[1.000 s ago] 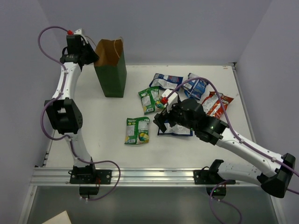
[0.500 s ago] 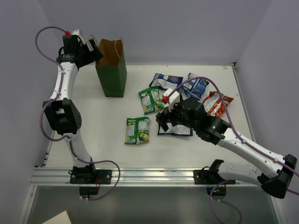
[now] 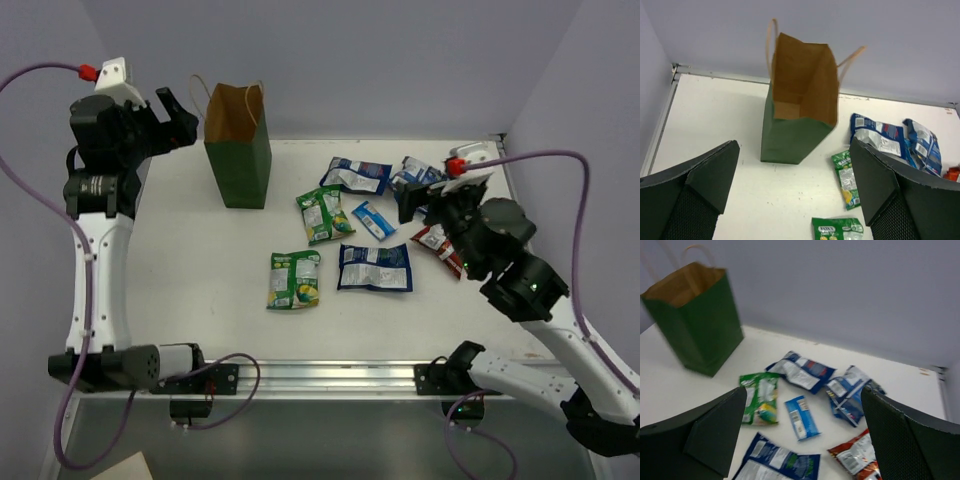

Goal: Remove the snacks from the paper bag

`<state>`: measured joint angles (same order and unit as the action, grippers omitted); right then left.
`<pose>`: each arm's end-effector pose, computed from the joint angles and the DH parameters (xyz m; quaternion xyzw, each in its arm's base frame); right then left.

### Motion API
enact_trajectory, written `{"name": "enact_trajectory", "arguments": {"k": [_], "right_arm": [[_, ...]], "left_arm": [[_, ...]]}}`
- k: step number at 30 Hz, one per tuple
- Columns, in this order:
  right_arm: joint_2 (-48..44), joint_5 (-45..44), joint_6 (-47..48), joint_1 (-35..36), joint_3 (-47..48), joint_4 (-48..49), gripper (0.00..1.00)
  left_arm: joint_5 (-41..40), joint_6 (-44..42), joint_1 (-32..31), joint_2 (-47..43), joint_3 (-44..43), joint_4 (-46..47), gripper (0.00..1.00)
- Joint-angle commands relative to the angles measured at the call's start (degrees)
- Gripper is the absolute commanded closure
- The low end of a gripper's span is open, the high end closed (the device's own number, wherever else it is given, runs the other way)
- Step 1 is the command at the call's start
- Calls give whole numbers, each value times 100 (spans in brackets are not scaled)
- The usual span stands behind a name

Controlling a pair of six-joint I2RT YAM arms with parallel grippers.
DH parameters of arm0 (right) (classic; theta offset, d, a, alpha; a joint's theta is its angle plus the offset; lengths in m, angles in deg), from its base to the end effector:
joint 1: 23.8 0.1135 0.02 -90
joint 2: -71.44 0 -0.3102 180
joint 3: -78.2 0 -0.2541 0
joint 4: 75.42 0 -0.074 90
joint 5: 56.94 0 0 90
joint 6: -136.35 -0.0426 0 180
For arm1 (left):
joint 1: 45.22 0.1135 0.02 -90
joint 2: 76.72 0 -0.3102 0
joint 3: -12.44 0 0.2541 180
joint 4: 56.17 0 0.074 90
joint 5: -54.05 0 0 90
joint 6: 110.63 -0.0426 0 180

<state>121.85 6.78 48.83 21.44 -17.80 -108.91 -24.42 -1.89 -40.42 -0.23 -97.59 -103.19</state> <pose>0.1163 0.0905 0.4933 -0.1312 0.6943 0.1017 0.7003 0.2716 0.0143 0.5285 -0.0985 0.7775 -0.1531 0.6020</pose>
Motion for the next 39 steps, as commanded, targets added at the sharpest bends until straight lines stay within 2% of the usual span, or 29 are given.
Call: {"name": "enact_trajectory", "arguments": {"k": [1,2,6,9,13,17,25,39], "right_arm": [[-339,-1027,15,-593,269,305,1],[-383,-1176,103,-690,295,305,1],[-663,-1580,743,-1192,392,305,1],[-944,-1783,746,-1403,375,305,1],[-1348,-1723,701,-1447,173,322,1],[-1666,-1582,886,-1456,6,375,1],[-2763,-1766,359,-1447,-609,261,1],[-3415,-1433,-54,-1456,-698,-415,1]], "left_arm": [[-1019,-739,-695,-678,356,-187,0],[-1117,-1010,-839,-966,478,-258,0],[-1381,-1109,-946,-1811,980,-346,0],[-1713,-1101,-946,-2532,1506,-180,0],[-2110,-987,-954,-3332,2445,233,0],[-2269,-916,-963,-4079,2949,612,0],[-2313,-1127,-1069,-4283,3301,383,0],[-2138,-969,-1069,-4028,3485,568,0]]}}
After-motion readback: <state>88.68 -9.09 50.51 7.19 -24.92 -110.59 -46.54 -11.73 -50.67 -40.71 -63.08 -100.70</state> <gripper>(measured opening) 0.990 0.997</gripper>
